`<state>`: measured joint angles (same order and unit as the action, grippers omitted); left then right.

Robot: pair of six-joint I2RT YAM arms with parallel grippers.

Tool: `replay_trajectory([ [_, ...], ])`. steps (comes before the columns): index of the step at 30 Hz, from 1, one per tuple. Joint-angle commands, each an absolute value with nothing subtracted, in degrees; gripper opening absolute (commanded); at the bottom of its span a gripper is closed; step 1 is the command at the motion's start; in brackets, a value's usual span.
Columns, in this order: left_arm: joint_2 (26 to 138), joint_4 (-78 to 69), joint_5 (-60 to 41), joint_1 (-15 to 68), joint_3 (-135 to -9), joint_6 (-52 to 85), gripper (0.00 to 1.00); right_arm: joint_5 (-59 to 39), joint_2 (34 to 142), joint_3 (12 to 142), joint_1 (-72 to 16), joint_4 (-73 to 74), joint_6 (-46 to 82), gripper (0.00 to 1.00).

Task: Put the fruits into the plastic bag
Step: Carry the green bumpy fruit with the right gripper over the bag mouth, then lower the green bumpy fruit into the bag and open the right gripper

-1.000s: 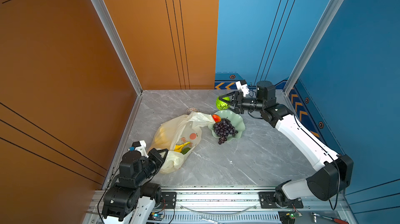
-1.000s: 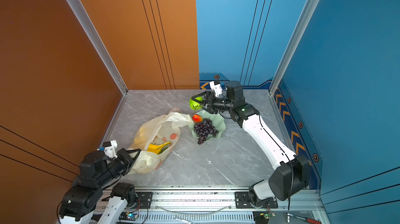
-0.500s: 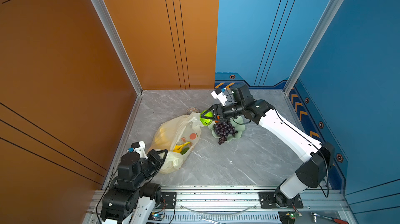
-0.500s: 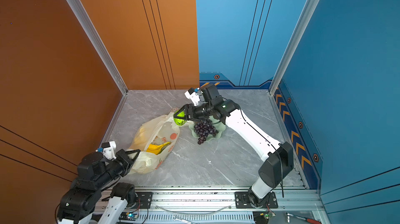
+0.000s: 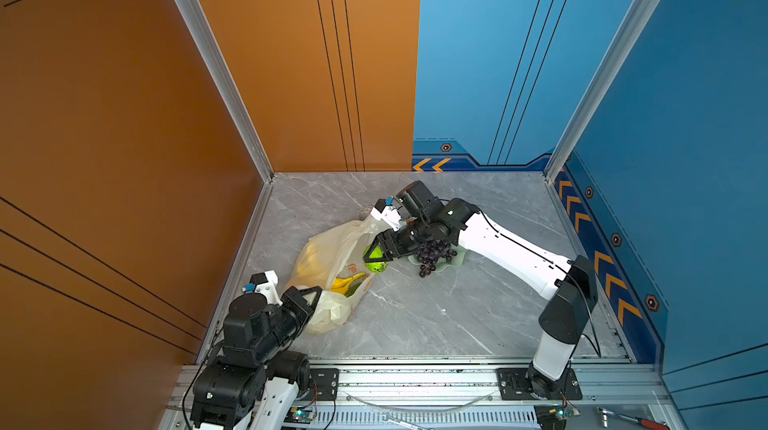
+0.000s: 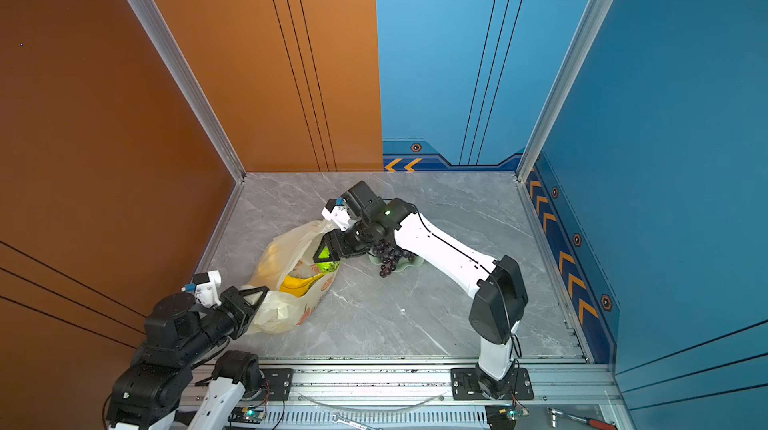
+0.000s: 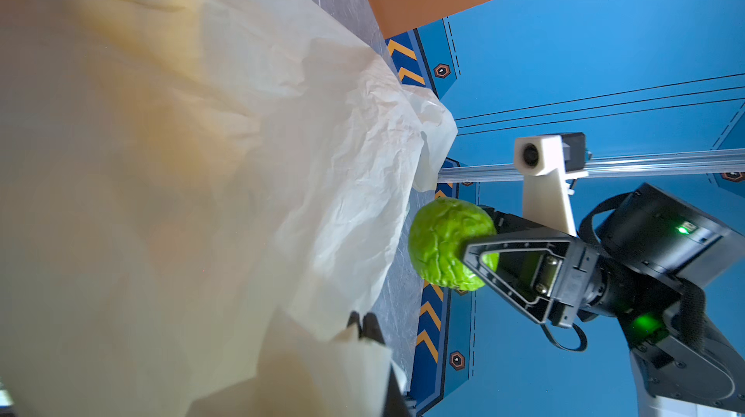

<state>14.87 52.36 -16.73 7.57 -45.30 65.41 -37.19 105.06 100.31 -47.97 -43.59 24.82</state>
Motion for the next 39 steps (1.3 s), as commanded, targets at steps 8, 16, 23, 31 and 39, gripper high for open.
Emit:
replay_trajectory([
  [8, 15.52, 53.19, -17.61, 7.97, -47.17, 64.06, 0.00, -35.68, 114.00, 109.09, -48.72, -45.78, 25.66, 0.62],
  [16, 15.24, 53.22, -17.75, 7.99, -46.80, 64.37, 0.00, -33.30, 122.20, 117.07, -48.67, -45.71, 29.60, 0.62],
  [23, 15.21, 53.22, -17.50, 7.98, -46.32, 64.51, 0.00, -23.78, 127.17, 119.87, -49.08, -45.73, 32.12, 0.62],
  [31, 15.11, 53.22, -16.96, 7.91, -44.38, 65.10, 0.00, -19.53, 132.92, 122.31, -50.50, -45.62, 33.46, 0.62],
  [39, 15.15, 53.25, -17.01, 7.99, -42.32, 65.20, 0.00, -19.70, 136.47, 124.53, -51.59, -45.68, 35.74, 0.73],
])
